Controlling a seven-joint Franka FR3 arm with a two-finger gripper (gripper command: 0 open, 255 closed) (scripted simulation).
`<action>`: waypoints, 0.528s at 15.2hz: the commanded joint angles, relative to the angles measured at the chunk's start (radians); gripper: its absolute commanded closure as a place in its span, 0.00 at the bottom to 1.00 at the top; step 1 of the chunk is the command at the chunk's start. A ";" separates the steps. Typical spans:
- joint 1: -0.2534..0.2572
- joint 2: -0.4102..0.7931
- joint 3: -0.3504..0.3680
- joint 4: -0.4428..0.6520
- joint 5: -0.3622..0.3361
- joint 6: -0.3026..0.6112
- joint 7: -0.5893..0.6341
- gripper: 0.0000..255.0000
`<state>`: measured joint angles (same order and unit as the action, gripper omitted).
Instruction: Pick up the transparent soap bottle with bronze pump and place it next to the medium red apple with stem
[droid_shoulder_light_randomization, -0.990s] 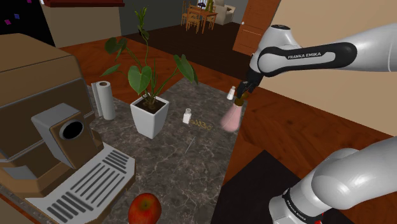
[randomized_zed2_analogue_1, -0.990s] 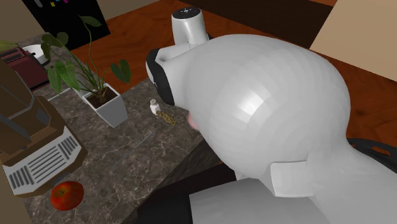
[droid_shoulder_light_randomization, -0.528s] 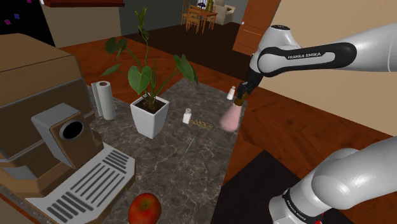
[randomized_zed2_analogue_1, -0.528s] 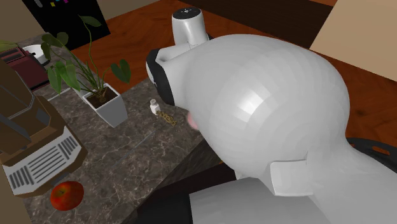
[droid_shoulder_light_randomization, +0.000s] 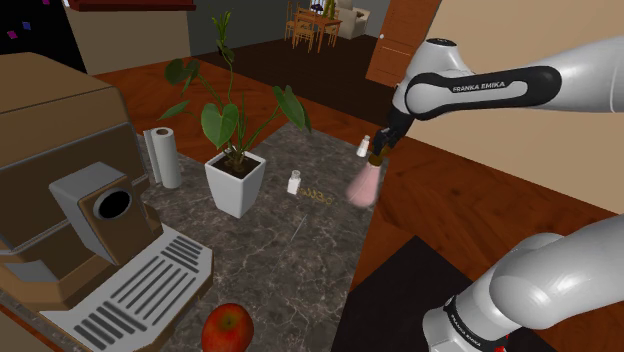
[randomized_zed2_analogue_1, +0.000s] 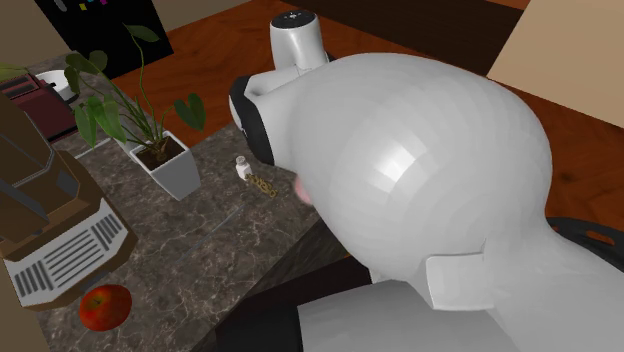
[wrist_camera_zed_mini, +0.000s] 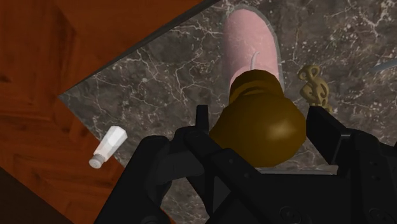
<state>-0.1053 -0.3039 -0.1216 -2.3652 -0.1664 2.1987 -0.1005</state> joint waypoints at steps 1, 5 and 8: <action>0.001 -0.008 0.001 0.015 0.002 -0.022 -0.002 1.00; 0.002 -0.024 0.003 0.055 0.006 -0.078 -0.008 1.00; 0.003 -0.033 0.005 0.087 0.008 -0.119 -0.012 1.00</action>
<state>-0.1020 -0.3331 -0.1164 -2.2883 -0.1588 2.0934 -0.1101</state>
